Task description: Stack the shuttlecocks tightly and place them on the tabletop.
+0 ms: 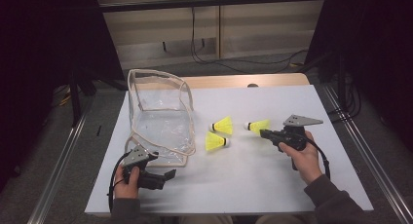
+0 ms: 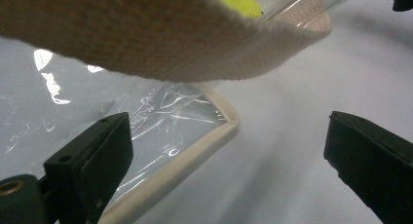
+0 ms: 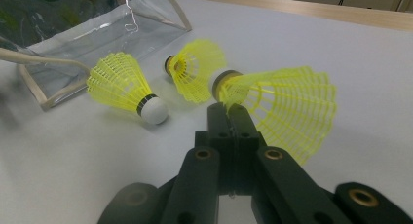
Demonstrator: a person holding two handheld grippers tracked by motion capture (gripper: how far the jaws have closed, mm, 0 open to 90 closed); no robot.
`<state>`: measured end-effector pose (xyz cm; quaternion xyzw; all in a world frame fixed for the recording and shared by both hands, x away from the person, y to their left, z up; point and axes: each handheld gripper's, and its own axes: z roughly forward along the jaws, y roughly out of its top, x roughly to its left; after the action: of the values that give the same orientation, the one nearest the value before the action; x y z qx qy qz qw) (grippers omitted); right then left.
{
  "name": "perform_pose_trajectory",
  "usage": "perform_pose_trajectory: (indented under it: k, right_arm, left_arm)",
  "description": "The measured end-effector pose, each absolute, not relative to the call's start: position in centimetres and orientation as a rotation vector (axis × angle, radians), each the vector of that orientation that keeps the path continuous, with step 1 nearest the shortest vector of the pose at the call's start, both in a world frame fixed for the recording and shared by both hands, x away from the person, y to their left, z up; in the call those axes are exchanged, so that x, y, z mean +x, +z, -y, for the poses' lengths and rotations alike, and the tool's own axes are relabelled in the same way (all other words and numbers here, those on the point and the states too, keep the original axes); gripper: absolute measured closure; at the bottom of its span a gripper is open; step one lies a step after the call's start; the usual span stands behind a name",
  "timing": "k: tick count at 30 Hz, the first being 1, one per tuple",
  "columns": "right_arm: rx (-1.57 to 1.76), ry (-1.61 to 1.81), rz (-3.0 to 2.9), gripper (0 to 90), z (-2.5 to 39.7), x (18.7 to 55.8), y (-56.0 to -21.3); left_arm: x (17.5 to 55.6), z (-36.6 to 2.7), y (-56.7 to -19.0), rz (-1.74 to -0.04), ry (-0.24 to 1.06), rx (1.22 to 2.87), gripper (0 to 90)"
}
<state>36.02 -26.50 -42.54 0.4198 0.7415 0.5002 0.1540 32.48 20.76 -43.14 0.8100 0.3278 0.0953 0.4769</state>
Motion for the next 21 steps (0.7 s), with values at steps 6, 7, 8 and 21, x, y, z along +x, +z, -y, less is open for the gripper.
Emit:
perform_pose_trajectory:
  k: [6, 7, 8, 21]
  right_arm:
    - [1.195, 1.427, -2.137, 89.9, 26.18, 36.23, -42.71]
    - [1.194, 1.428, -2.139, 89.9, 26.15, 36.27, -42.76]
    - [1.196, 1.430, -2.141, 90.0, 26.11, 36.28, -42.79]
    - [1.193, 1.435, -2.150, 90.0, 25.67, 36.70, -42.85]
  left_arm:
    - [32.48, -20.75, -43.15, -0.799, 0.233, 1.980, 3.9]
    - [32.49, -20.74, -43.15, -0.799, 0.232, 1.979, 3.9]
    - [32.49, -20.73, -43.15, -0.798, 0.232, 1.979, 3.9]
    - [32.48, -20.72, -43.17, -0.798, 0.229, 1.979, 4.0]
